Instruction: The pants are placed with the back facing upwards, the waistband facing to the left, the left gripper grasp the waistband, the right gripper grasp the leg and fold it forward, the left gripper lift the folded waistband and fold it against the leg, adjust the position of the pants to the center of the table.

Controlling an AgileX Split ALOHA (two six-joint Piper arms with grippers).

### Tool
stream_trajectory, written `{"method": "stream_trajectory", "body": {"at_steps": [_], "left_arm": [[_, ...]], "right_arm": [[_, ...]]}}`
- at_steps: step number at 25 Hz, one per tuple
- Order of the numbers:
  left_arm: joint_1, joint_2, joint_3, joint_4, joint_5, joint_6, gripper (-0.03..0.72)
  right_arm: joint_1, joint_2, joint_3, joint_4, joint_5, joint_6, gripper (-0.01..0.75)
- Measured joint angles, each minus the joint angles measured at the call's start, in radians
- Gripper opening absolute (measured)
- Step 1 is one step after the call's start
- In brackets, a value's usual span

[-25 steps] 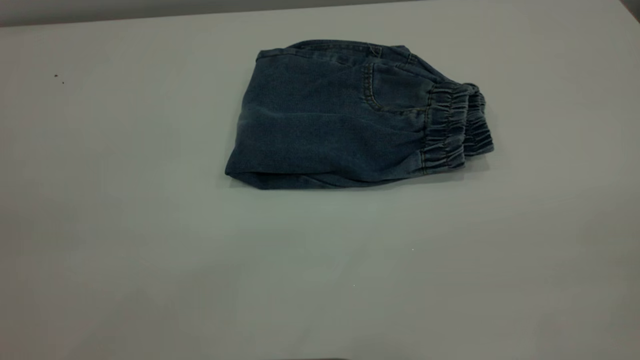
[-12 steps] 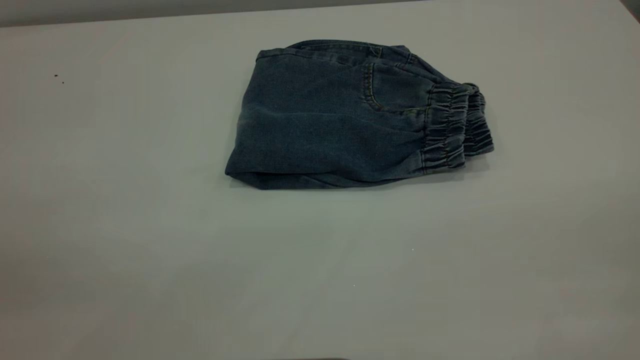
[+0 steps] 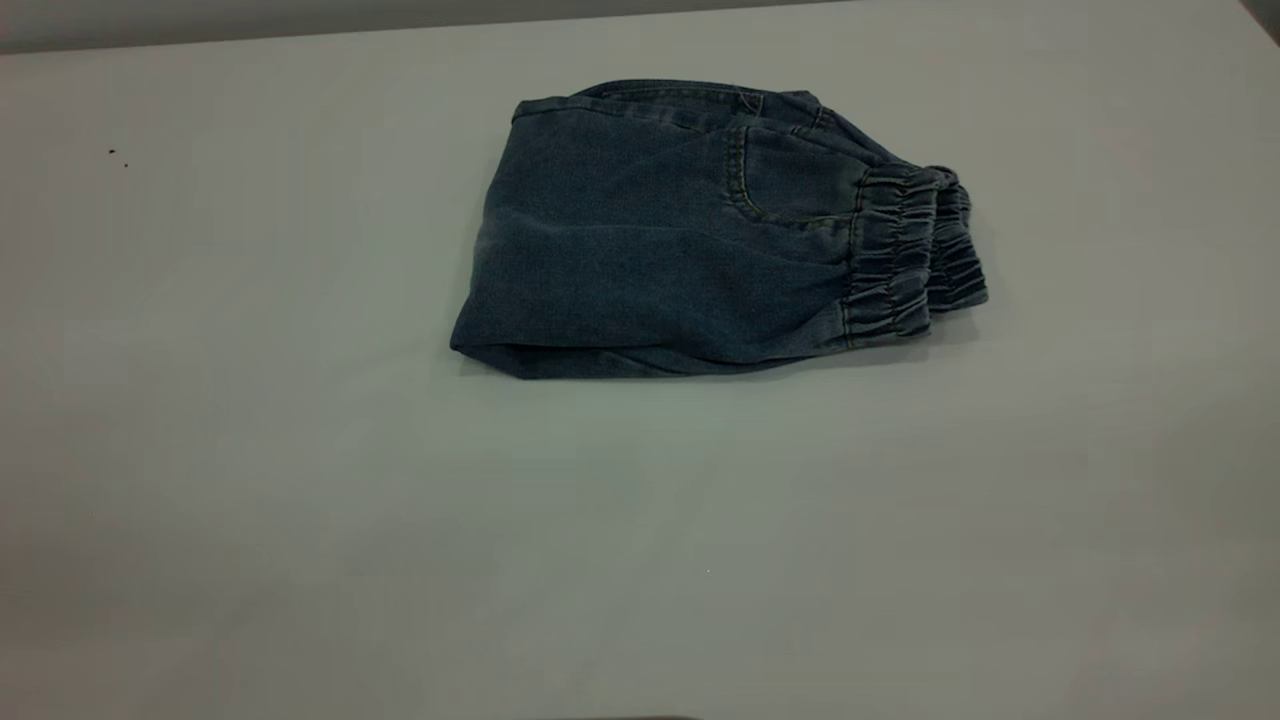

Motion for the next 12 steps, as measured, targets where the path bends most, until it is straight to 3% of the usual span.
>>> {"method": "stream_trajectory", "body": {"at_steps": [12], "left_arm": [[0.0,0.0,0.0,-0.036,-0.006,0.053,0.516]], "right_arm": [[0.0,0.0,0.001,0.0,0.0,0.001,0.435]]}}
